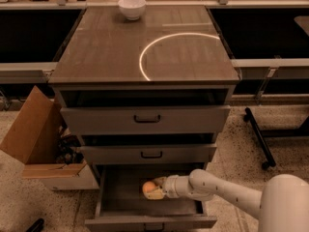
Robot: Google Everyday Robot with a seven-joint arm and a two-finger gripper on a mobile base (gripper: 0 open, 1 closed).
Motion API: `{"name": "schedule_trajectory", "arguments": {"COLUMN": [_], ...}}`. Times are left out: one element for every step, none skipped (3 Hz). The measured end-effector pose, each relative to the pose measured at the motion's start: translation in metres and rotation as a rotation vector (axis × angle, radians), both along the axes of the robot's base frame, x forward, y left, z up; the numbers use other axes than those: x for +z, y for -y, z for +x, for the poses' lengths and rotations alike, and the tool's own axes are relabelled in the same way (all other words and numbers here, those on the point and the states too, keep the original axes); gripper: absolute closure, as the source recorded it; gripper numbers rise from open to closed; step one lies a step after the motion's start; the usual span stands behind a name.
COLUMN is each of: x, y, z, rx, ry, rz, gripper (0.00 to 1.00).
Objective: Place orange into bottom drawer
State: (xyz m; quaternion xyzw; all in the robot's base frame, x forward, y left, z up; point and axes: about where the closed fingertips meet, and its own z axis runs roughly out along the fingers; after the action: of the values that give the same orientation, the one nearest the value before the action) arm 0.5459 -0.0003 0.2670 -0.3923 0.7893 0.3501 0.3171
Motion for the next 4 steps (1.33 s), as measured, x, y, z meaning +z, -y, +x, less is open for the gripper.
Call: {"name": "schedule_trajectory", "arguments": {"x": [-0.036, -0.059, -0.077, -0.081], "y": [-0.005, -0.006, -0.005, 0.000], "z": [0.012, 0.025, 0.034, 0.036], "rx": [-0.020, -0.032, -0.053, -0.077], "ry": [-0.029, -0.052, -0.067, -0.064], "rz": [-0.014, -0.023, -0.023, -0.012], "gripper": [0.50, 0.27, 0.04, 0.00]}}
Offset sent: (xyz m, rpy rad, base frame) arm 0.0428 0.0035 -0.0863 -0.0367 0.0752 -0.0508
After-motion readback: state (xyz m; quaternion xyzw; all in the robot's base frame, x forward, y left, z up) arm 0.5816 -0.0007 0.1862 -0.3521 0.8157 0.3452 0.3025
